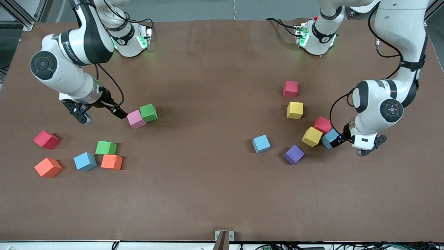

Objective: Arrange 11 blocks into digit 3
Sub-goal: 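Grasp the green cube with the right gripper while the left gripper grasps blue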

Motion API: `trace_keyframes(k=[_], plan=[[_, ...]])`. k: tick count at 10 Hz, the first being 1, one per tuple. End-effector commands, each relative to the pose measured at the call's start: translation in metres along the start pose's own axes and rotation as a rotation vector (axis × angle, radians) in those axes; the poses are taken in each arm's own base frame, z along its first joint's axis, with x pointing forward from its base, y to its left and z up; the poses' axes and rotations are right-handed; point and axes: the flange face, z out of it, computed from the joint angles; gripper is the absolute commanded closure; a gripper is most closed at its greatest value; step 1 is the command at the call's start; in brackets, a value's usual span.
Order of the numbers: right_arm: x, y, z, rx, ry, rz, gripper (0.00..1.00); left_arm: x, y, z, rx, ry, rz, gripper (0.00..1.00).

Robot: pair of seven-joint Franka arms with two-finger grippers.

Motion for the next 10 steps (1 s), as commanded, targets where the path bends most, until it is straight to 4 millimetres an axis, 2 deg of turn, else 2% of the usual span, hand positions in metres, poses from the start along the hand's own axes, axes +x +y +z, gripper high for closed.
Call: trace_keyframes(k=[1, 2, 3, 4, 5, 6, 7, 8, 10], plan=[[-0.026, 0.005, 0.019, 0.084, 0.018, 0.148, 0.02, -0.006, -0.001, 0.018, -0.014, 0.021, -0.025, 0.0], [-0.035, 0.012, 0.044, 0.102, 0.035, 0.171, 0.02, -0.009, -0.002, 0.024, -0.016, 0.021, -0.026, 0.0], [-0.044, 0.02, 0.065, 0.128, 0.052, 0.227, 0.03, -0.013, -0.003, 0.032, -0.015, 0.018, -0.025, 0.08], [-0.057, 0.023, 0.078, 0.127, 0.053, 0.245, 0.03, -0.018, 0.0, 0.035, -0.014, 0.005, -0.019, 0.5], [-0.073, 0.027, 0.091, 0.129, 0.055, 0.263, 0.03, -0.019, 0.002, 0.034, -0.014, 0.003, -0.015, 0.65], [-0.078, 0.029, 0.098, 0.122, 0.052, 0.285, 0.03, -0.016, 0.005, 0.026, -0.018, 0.009, -0.011, 0.8], [-0.08, 0.028, 0.099, 0.118, 0.051, 0.284, 0.04, -0.015, 0.009, 0.015, -0.03, 0.021, -0.011, 0.9], [-0.086, 0.029, 0.107, 0.105, 0.048, 0.275, 0.04, -0.013, 0.018, -0.006, -0.05, 0.043, -0.001, 0.93], [-0.085, 0.03, 0.128, 0.071, 0.05, 0.268, 0.04, -0.009, 0.061, -0.078, -0.072, 0.047, 0.061, 0.91]])
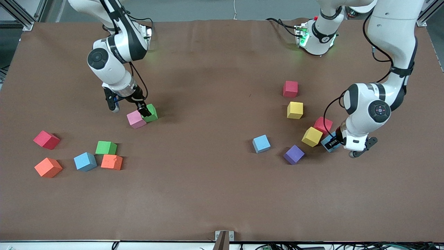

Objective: Arrange 11 blocks into digit 3
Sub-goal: 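Grasp the green cube with the right gripper while the left gripper grasps blue, then set the blue cube mid-table with the left gripper while the right gripper lifts green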

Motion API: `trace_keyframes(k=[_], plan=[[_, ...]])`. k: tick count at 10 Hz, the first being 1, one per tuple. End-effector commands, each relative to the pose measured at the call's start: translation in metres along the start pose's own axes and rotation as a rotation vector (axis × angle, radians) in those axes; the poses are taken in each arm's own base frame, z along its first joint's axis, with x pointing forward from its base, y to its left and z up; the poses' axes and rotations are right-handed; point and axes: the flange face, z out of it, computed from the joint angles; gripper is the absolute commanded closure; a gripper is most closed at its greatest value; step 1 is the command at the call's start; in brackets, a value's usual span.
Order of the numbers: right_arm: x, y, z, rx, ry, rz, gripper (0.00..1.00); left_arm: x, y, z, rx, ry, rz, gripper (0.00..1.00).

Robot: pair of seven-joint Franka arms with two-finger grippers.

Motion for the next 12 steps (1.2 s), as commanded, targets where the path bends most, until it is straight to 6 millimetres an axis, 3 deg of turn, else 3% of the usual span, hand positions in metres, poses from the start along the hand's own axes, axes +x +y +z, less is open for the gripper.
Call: trace_keyframes(k=[1, 2, 3, 5, 7, 9, 12], plan=[[-0.002, 0.01, 0.023, -0.03, 0.002, 0.007, 0.04, 0.003, 0.05, -0.081, -0.022, 0.007, 0.06, 0.91], [-0.002, 0.01, 0.026, -0.031, 0.005, 0.002, 0.03, -0.013, 0.082, -0.101, -0.04, -0.004, 0.106, 0.91], [-0.001, 0.011, 0.034, -0.04, 0.008, 0.0, 0.03, -0.042, 0.11, -0.11, -0.059, -0.014, 0.113, 0.91], [0.001, 0.015, 0.053, -0.071, 0.013, -0.006, 0.03, -0.14, 0.18, -0.108, -0.05, -0.029, 0.147, 0.88], [0.003, 0.016, 0.062, -0.074, 0.016, -0.004, 0.03, -0.25, 0.228, -0.08, -0.004, -0.061, 0.194, 0.88], [0.004, 0.018, 0.072, -0.086, 0.015, -0.001, 0.03, -0.348, 0.254, -0.049, 0.045, -0.092, 0.283, 0.88], [0.011, 0.016, 0.087, -0.039, 0.032, 0.008, 0.02, -0.452, 0.266, -0.012, 0.076, -0.112, 0.411, 0.87]])
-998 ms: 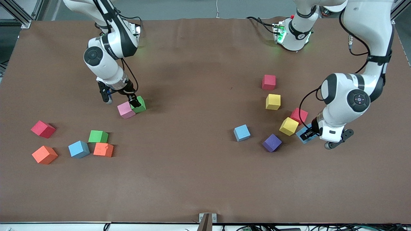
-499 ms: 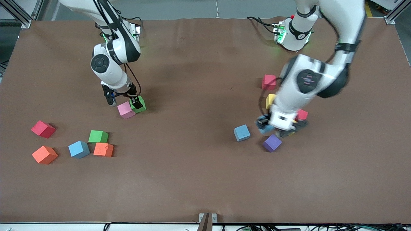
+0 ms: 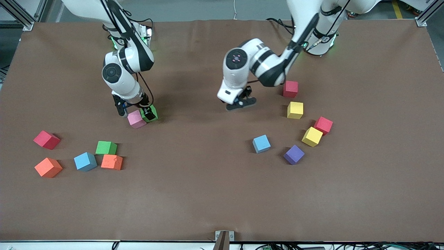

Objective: Arrange 11 blocks into digit 3
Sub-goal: 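Set the blue cube mid-table with the left gripper while the right gripper lifts green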

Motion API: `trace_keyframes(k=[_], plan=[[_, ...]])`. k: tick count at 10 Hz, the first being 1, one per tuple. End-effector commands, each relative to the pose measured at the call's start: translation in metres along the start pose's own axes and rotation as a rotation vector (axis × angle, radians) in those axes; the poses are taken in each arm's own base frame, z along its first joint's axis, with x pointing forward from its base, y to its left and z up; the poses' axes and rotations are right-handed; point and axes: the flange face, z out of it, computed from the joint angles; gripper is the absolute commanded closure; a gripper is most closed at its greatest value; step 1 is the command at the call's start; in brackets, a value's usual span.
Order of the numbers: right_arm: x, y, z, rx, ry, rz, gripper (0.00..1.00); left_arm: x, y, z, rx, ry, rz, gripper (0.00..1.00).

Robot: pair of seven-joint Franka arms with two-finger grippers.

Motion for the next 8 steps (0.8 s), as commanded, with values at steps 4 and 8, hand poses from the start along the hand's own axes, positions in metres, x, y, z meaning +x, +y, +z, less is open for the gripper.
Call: trace_keyframes(k=[4, 8], plan=[[0.004, 0.003, 0.011, 0.008, 0.013, -0.005, 0.47, -0.072, 0.042, 0.048, -0.036, 0.027, 0.135, 0.87], [-0.005, -0.003, 0.0, 0.004, 0.008, -0.029, 0.97, -0.086, 0.029, 0.086, -0.011, 0.086, 0.174, 0.86]])
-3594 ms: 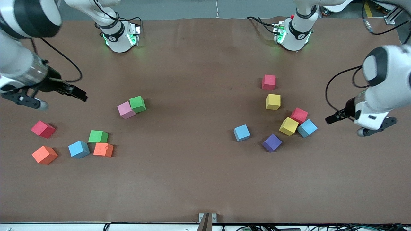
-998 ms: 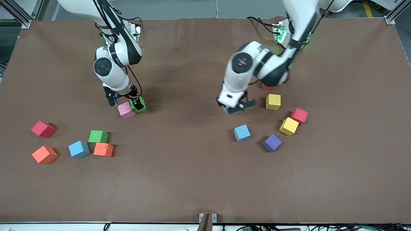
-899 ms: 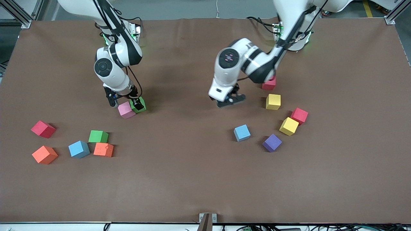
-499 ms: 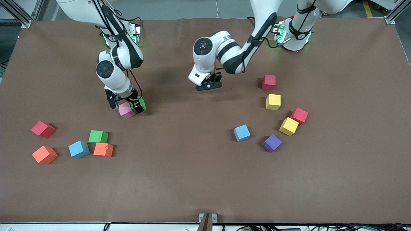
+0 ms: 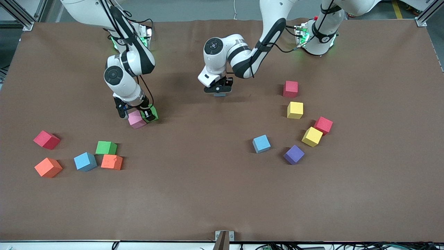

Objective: Arrange 11 blocks into digit 3
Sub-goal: 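Set the blue cube mid-table with the left gripper while the right gripper lifts green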

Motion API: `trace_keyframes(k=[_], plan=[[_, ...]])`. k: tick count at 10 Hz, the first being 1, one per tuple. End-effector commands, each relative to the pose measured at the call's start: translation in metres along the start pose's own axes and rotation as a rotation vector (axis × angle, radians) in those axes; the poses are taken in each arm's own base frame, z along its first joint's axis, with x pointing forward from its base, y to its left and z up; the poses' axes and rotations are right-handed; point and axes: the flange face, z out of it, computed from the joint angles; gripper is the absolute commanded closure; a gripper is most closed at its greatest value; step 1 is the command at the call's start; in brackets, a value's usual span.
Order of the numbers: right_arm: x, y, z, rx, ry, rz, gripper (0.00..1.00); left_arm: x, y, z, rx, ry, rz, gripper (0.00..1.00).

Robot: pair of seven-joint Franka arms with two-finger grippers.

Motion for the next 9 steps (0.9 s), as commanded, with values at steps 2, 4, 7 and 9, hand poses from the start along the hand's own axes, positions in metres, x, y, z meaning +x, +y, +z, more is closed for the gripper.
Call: trace_keyframes(k=[2, 4, 7, 9], plan=[[-0.018, -0.013, -0.038, -0.014, -0.01, -0.036, 0.96, -0.006, -0.005, 0.008, 0.026, 0.05, 0.036, 0.86], [-0.027, -0.03, -0.059, -0.032, -0.02, 0.073, 0.96, -0.01, -0.005, 0.021, 0.037, 0.05, 0.042, 0.83], [-0.058, -0.037, -0.063, -0.025, -0.021, 0.154, 0.97, -0.01, -0.003, 0.022, 0.031, 0.05, 0.008, 0.14], [-0.074, -0.041, -0.066, -0.018, -0.022, 0.24, 0.97, -0.007, 0.003, -0.005, -0.004, 0.075, -0.06, 0.0]])
